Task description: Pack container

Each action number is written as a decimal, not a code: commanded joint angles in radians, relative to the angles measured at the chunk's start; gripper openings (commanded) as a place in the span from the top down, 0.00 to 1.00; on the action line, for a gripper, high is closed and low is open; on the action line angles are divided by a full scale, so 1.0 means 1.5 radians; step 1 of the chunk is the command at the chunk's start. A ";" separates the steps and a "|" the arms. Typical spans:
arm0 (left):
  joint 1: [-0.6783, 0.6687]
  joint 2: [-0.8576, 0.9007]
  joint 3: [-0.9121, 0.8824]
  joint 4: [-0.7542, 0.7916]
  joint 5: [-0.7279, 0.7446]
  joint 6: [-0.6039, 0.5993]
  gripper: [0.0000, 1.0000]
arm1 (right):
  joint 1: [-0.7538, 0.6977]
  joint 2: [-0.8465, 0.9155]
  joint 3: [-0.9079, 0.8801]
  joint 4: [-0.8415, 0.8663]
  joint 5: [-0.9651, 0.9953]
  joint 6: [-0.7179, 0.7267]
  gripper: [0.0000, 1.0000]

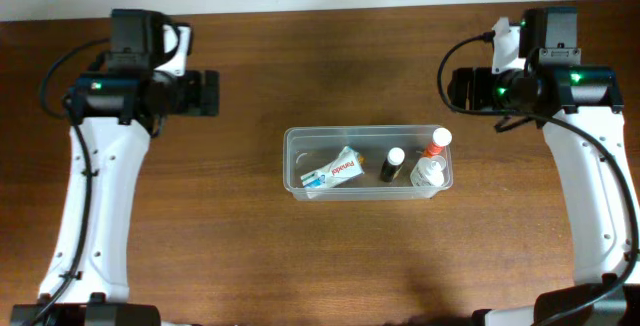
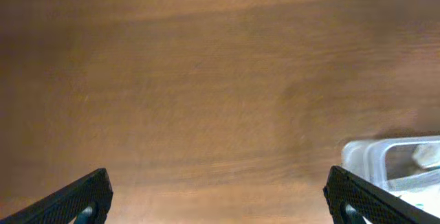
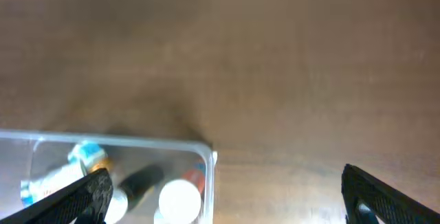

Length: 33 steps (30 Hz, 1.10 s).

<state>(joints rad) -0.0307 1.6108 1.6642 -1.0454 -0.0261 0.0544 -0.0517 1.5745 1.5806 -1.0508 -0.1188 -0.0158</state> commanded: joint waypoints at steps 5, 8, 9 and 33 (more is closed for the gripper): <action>0.009 -0.179 -0.071 0.007 0.012 -0.001 0.00 | 0.000 -0.154 -0.038 -0.022 0.039 0.009 0.02; 0.009 -0.300 -0.169 0.054 0.012 -0.001 0.01 | 0.000 -0.266 -0.117 0.018 0.045 0.013 0.02; 0.009 -0.351 -0.214 0.077 0.013 -0.001 0.01 | 0.000 -0.319 -0.159 0.042 0.046 0.013 0.02; 0.009 -0.881 -0.542 -0.079 0.025 -0.001 0.01 | 0.000 -0.889 -0.524 -0.065 0.070 0.013 0.02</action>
<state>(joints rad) -0.0166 0.2924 0.8543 -1.1637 0.0002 0.0551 -0.0513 0.2455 0.8009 -1.1488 -0.0257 -0.0006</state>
